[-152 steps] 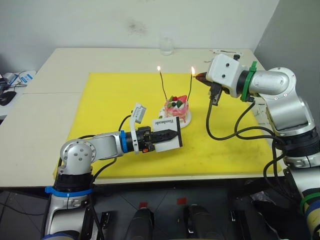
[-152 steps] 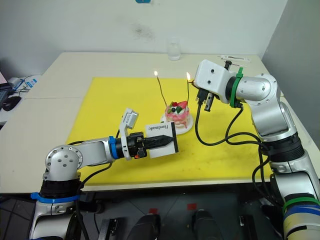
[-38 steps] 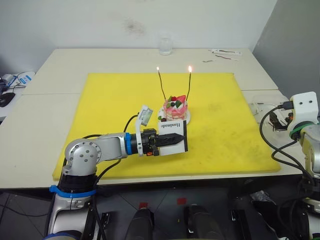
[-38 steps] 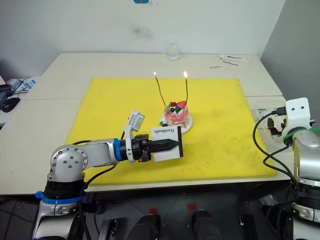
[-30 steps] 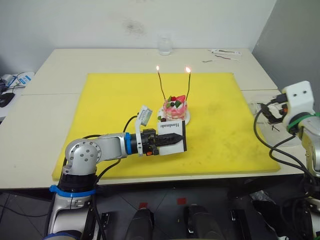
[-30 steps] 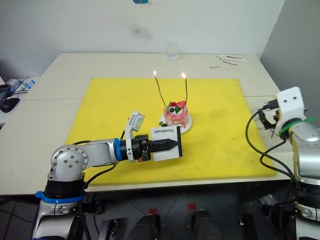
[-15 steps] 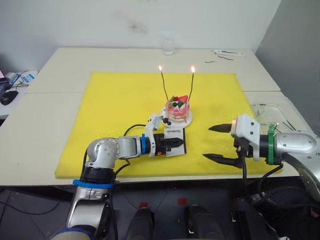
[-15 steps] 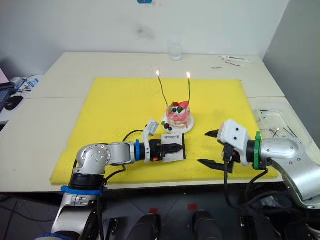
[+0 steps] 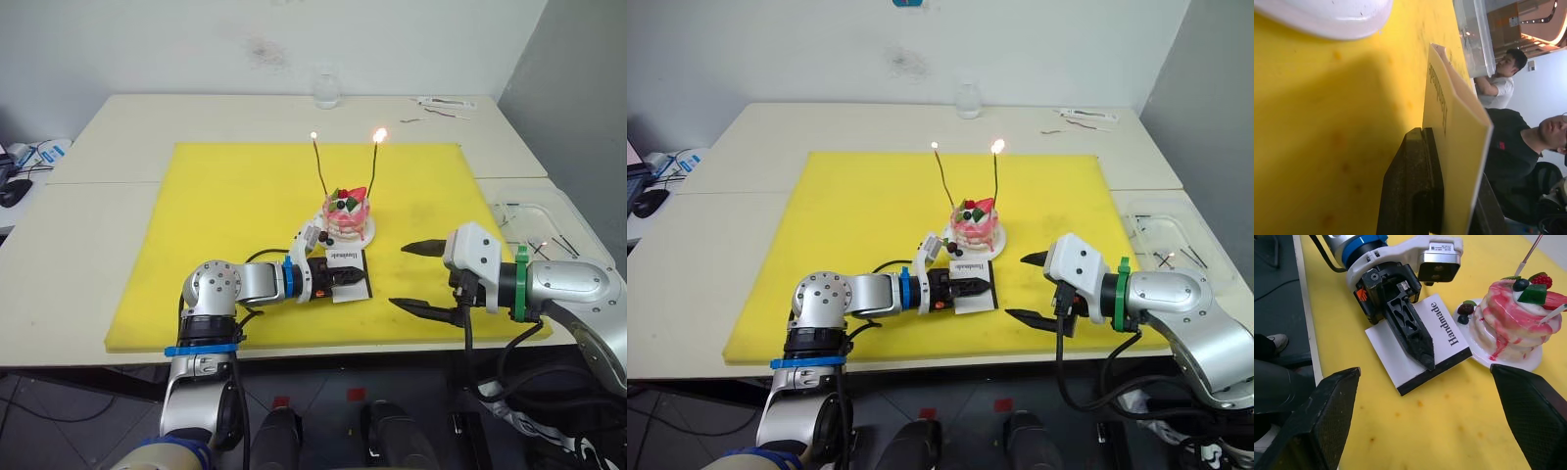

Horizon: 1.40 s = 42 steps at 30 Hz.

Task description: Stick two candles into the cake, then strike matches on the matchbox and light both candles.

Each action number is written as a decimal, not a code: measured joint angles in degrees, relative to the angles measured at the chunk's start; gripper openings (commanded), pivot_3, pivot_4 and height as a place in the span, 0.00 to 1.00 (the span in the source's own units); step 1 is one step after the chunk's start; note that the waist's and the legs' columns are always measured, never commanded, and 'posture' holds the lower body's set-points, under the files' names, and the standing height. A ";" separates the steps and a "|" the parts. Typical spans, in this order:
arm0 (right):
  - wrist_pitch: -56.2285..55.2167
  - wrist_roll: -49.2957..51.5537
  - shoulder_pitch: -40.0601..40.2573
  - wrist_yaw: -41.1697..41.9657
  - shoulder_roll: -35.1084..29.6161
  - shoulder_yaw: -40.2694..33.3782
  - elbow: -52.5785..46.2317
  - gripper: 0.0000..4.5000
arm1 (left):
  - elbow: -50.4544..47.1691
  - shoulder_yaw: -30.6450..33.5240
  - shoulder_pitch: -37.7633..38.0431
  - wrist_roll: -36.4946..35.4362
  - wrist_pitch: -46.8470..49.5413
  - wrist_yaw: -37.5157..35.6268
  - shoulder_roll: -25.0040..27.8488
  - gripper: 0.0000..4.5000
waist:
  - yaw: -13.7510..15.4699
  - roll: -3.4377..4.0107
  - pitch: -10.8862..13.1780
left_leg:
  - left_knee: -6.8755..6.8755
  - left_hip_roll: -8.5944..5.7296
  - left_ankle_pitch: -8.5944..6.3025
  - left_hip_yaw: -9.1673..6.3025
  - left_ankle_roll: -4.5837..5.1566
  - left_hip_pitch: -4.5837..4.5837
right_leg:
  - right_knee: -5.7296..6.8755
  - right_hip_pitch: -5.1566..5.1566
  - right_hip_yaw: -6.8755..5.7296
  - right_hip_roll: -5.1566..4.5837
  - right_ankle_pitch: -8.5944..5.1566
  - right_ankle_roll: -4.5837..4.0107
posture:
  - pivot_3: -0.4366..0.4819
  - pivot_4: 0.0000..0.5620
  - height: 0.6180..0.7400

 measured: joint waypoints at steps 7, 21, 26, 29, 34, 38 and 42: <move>-1.08 -0.75 -1.09 -1.20 -0.01 0.04 1.89 0.99 | 1.18 2.37 -0.94 1.71 1.28 1.18 -2.09 0.00 | 0.00 0.00 0.00 | 0.00 -0.02 0.00 0.00 0.00 0.00 | -0.01 0.01 0.00 -0.01 0.00 0.00 | 0.48 0.27 1.00; -2.20 -2.24 -1.44 -1.83 0.26 0.62 2.44 1.00 | 1.52 2.85 -2.24 4.11 3.22 -1.27 -1.75 0.76 | -0.08 -0.01 -0.01 | 0.00 -0.01 0.00 0.00 -0.01 0.06 | 0.02 0.03 0.00 0.00 0.01 0.01 | 0.48 0.27 1.00; -2.86 -2.34 -1.40 -1.90 0.86 1.24 2.93 1.00 | 1.42 2.89 -3.45 4.01 5.06 -3.00 -0.01 1.00 | -0.39 -0.01 -0.03 | 0.01 0.05 0.01 0.00 -0.01 0.15 | 0.06 0.07 0.00 0.04 0.00 -0.03 | 0.48 0.27 1.00; -3.36 -2.40 -1.36 -1.94 1.06 1.81 3.01 1.00 | 0.84 2.99 -3.61 4.02 6.63 -3.85 3.02 1.00 | -0.98 0.01 -0.04 | 0.00 0.12 0.01 0.01 -0.01 0.19 | 0.08 0.07 0.01 0.10 0.00 -0.04 | 0.48 0.27 1.00; -4.07 -2.79 -1.32 -1.94 1.16 2.13 4.28 1.00 | -1.11 3.29 -3.54 4.02 8.63 -5.21 9.51 1.00 | -1.65 0.01 -0.04 | -0.02 0.14 0.01 0.01 -0.02 0.20 | 0.11 0.07 0.01 0.12 0.01 -0.03 | 0.48 0.27 1.00; -4.73 -3.01 -1.34 -1.92 1.46 2.32 4.80 1.00 | -2.09 3.25 -3.12 4.05 8.64 -6.14 13.11 1.00 | -1.57 0.01 -0.04 | -0.02 0.13 0.01 0.00 -0.02 0.17 | 0.08 0.07 0.01 0.10 0.01 -0.03 | 0.48 0.27 1.00; -5.10 -3.52 -1.40 -1.87 1.79 2.47 5.97 1.00 | -3.26 3.09 -2.59 4.11 8.63 -6.33 14.63 1.00 | -1.50 0.01 -0.04 | -0.02 0.10 0.01 0.00 -0.02 0.15 | 0.07 0.06 0.01 0.06 0.01 -0.02 | 0.48 0.27 1.00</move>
